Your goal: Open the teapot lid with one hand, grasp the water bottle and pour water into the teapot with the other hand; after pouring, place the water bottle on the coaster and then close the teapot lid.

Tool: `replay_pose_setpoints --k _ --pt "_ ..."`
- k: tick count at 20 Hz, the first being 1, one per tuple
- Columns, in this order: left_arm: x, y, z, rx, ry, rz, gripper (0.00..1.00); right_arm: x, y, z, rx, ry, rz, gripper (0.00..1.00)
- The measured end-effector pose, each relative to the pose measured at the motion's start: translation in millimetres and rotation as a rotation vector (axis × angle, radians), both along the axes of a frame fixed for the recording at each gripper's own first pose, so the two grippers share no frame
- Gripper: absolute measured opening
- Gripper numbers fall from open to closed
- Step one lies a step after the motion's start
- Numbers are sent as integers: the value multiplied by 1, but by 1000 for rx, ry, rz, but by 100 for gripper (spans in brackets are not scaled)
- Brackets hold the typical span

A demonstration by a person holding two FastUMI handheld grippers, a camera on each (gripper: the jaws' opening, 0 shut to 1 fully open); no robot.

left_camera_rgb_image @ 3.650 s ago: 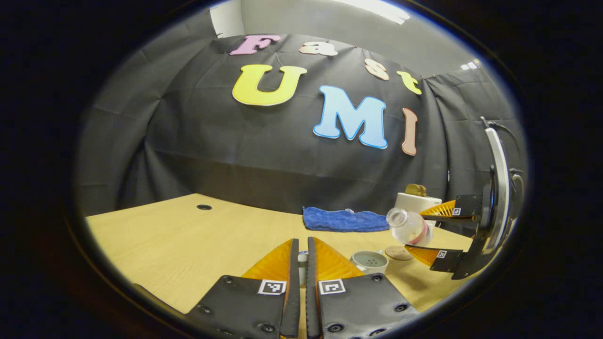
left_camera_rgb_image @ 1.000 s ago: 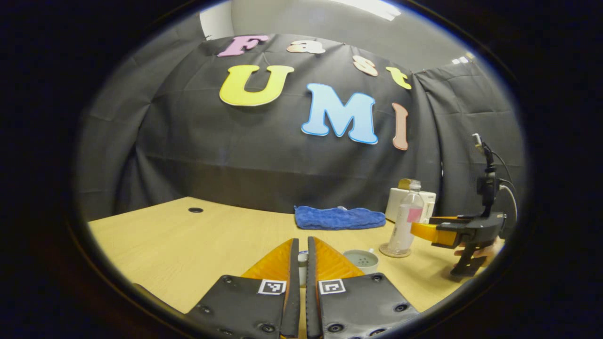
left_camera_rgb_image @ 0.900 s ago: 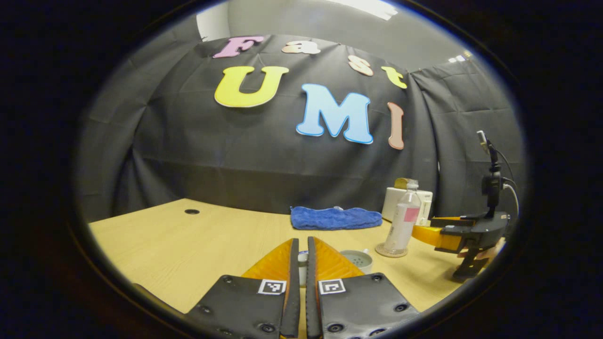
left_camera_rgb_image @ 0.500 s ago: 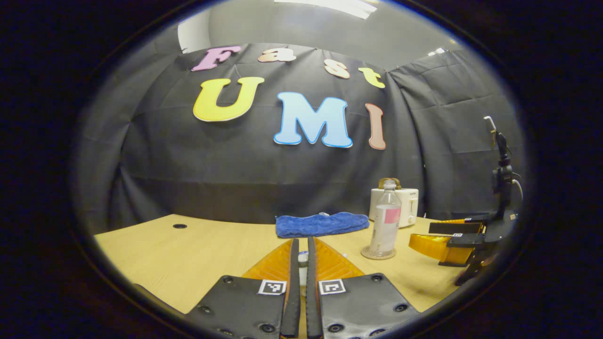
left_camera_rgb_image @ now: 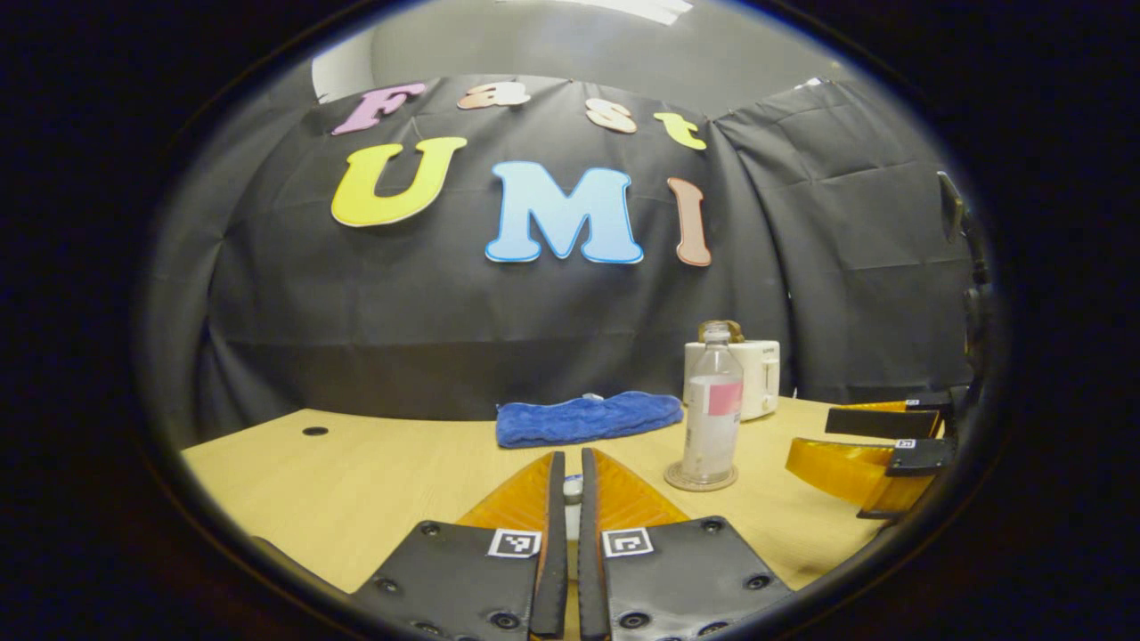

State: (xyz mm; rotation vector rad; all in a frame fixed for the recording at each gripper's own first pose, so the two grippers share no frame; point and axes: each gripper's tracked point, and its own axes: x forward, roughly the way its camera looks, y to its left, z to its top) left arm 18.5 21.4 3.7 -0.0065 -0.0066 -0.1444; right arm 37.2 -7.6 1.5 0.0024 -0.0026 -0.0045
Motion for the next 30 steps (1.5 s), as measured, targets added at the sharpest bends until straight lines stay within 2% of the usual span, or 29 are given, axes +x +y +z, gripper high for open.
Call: replay_pose_setpoints --k 2,12,22,23,30 --pt "5 -2 -7 9 31 4 12 0 0 0 0 -1 -1 95" --pt "25 -5 -4 5 24 25 11 0 1 0 1 -2 -2 95" --pt "23 -4 -6 5 31 47 12 0 2 0 1 -2 5 95" --pt "23 -4 -6 5 31 47 16 0 2 0 1 -2 5 95" --pt "21 -10 -8 9 52 24 18 0 2 0 1 -3 5 95"
